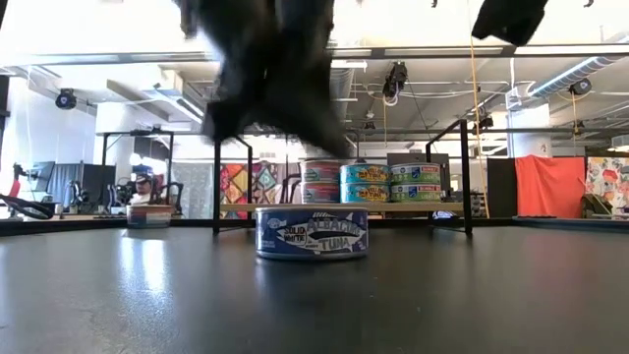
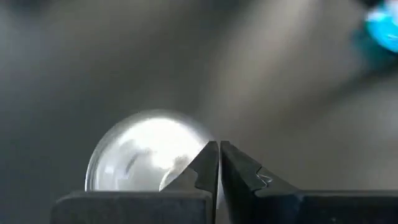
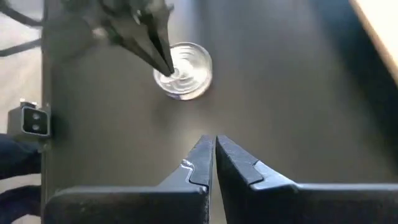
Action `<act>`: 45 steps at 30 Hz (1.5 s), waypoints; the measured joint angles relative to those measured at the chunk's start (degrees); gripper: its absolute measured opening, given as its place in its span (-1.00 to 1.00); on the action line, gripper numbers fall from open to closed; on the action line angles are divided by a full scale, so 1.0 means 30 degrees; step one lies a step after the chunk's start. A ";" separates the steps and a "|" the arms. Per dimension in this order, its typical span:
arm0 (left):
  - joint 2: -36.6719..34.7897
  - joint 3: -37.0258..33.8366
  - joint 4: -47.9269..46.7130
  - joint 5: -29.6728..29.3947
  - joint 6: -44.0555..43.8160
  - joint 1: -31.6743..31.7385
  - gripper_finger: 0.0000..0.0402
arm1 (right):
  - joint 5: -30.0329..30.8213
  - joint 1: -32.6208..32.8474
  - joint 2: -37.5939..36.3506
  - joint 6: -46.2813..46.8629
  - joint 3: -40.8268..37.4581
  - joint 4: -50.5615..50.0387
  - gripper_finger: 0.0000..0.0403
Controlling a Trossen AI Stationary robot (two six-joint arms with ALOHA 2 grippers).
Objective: Stack canned seafood by type on shelf
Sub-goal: Put the blue tuna can on the shelf
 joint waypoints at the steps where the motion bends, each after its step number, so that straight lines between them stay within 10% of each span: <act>1: -0.0074 0.0679 -0.0675 -0.0266 0.1180 -0.0075 -1.00 | 0.0141 0.0214 0.0000 0.0122 -0.0433 0.0765 -0.94; 9: -0.0218 0.3163 -0.8132 -0.0910 0.2763 -0.0638 -0.81 | 0.0437 0.1227 0.0619 0.1470 -0.1923 0.3875 -0.94; 23: -0.1489 0.1550 -1.2177 -0.1271 0.2030 -0.5643 -0.34 | -0.1146 0.1941 0.7057 -0.1156 0.2777 0.2126 -0.94; 32: -0.2974 -0.3098 -0.5547 0.1291 0.1732 -0.5000 -0.04 | -0.3367 0.1095 1.0057 -0.3111 0.5181 0.0059 -0.94; 45: -0.5189 -0.6412 0.0544 0.2143 1.2062 -0.4111 0.15 | -0.4601 0.0301 1.0513 -0.3629 0.5370 0.1055 -0.94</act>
